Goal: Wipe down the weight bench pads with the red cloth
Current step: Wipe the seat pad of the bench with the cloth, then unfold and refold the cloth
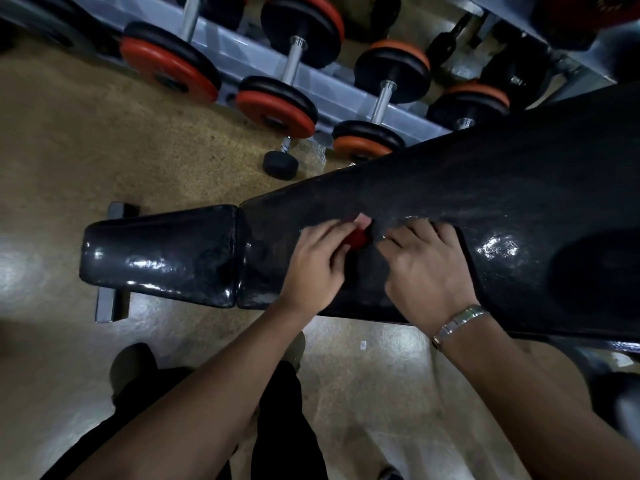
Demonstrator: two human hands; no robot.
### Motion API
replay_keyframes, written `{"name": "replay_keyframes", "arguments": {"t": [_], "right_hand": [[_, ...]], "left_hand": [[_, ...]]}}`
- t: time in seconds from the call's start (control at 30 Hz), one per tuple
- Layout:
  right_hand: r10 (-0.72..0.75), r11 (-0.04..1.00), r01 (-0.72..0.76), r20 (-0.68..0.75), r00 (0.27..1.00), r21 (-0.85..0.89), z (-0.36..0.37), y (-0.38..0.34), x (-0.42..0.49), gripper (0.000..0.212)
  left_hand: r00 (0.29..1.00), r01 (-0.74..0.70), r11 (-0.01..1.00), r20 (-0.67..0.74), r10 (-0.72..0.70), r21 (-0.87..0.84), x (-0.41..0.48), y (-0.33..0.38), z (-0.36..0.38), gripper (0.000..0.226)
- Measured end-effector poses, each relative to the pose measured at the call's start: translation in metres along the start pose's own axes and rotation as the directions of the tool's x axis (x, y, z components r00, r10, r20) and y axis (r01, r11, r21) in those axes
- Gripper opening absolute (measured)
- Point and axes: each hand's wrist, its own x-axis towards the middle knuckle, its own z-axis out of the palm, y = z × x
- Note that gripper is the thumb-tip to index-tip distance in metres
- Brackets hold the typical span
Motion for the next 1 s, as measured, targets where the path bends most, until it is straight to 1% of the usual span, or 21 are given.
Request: {"name": "replay_keyframes", "arguments": {"t": [0.03, 0.13, 0.2, 0.27, 0.33, 0.4, 0.43, 0.5, 0.57, 0.6, 0.63, 0.73, 0.83, 0.87, 0.9, 0.93, 0.97, 1.0], "right_hand": [[-0.002, 1.0, 0.002, -0.003, 1.0, 0.007, 0.0, 0.001, 0.0, 0.033], [-0.005, 1.0, 0.006, -0.029, 1.0, 0.018, 0.002, 0.002, 0.0, 0.034], [-0.004, 1.0, 0.005, -0.049, 0.999, 0.012, 0.004, 0.002, 0.0, 0.032], [-0.002, 1.0, 0.002, -0.068, 0.998, 0.007, 0.005, 0.001, 0.001, 0.031], [0.001, 1.0, -0.001, -0.085, 0.996, 0.008, 0.006, 0.001, 0.002, 0.029], [-0.004, 1.0, 0.005, -0.094, 0.996, 0.014, 0.006, 0.002, 0.002, 0.028], [-0.008, 1.0, 0.01, -0.097, 0.995, 0.017, 0.006, 0.004, 0.002, 0.028], [-0.026, 0.999, 0.029, -0.112, 0.993, 0.025, 0.006, 0.006, 0.001, 0.032], [-0.041, 0.999, 0.044, -0.13, 0.991, 0.023, 0.007, 0.006, 0.001, 0.034], [-0.041, 0.999, 0.045, -0.139, 0.989, 0.022, 0.008, 0.006, 0.001, 0.033], [-0.039, 0.999, 0.042, -0.149, 0.988, 0.022, 0.009, 0.006, 0.002, 0.031], [-0.029, 0.999, 0.033, -0.181, 0.983, 0.021, 0.011, 0.005, 0.002, 0.025], [-0.03, 0.999, 0.034, -0.198, 0.98, 0.02, 0.011, 0.005, 0.002, 0.022], [-0.031, 0.999, 0.036, -0.199, 0.979, 0.019, 0.01, 0.005, 0.002, 0.022], [-0.031, 0.999, 0.035, -0.195, 0.98, 0.02, 0.01, 0.006, 0.001, 0.021], [-0.029, 0.999, 0.034, -0.194, 0.981, 0.024, 0.009, 0.005, 0.001, 0.02], [-0.022, 0.999, 0.029, -0.194, 0.981, 0.035, 0.009, 0.004, 0.001, 0.019], [-0.011, 0.998, 0.022, -0.197, 0.98, 0.055, 0.009, 0.002, 0.001, 0.019]], "left_hand": [[1.0, 0.021, 0.999, 0.001, -0.021, 0.026, 0.0, -0.01, -0.003, 0.043], [0.987, 0.16, 0.984, -0.036, -0.158, 0.073, 0.027, -0.025, -0.001, 0.044], [0.982, 0.177, 0.984, -0.07, -0.175, 0.023, 0.058, -0.016, 0.002, 0.046], [0.993, 0.097, 0.994, -0.07, -0.1, -0.04, 0.074, 0.003, 0.005, 0.045], [0.999, -0.023, 0.999, -0.038, 0.021, -0.048, 0.067, 0.014, 0.005, 0.042], [0.997, -0.077, 0.997, -0.016, 0.076, -0.023, 0.05, 0.007, 0.002, 0.039], [0.998, -0.06, 0.998, -0.013, 0.06, -0.001, 0.044, 0.0, 0.0, 0.04], [0.999, 0.029, 0.999, -0.019, -0.029, 0.022, 0.051, -0.013, -0.002, 0.045], [0.988, 0.146, 0.989, -0.045, -0.146, 0.004, 0.078, -0.016, 0.002, 0.047], [0.981, 0.189, 0.982, -0.046, -0.189, -0.009, 0.093, -0.013, 0.004, 0.047], [0.978, 0.203, 0.979, -0.04, -0.204, -0.028, 0.107, -0.007, 0.006, 0.047], [0.991, 0.134, 0.987, 0.001, -0.134, -0.089, 0.124, 0.018, 0.009, 0.046], [0.997, -0.023, 0.989, 0.063, 0.033, -0.149, 0.099, 0.025, -0.002, 0.047], [0.996, -0.051, 0.989, 0.063, 0.06, -0.142, 0.088, 0.019, -0.007, 0.047], [0.996, -0.05, 0.992, 0.063, 0.058, -0.112, 0.079, 0.011, -0.012, 0.046], [0.997, -0.022, 0.996, 0.067, 0.027, -0.086, 0.072, 0.001, -0.016, 0.045], [0.997, 0.039, 0.996, 0.076, -0.033, -0.075, 0.068, -0.009, -0.02, 0.043], [0.986, 0.145, 0.985, 0.097, -0.136, -0.094, 0.064, -0.016, -0.024, 0.04]]}}
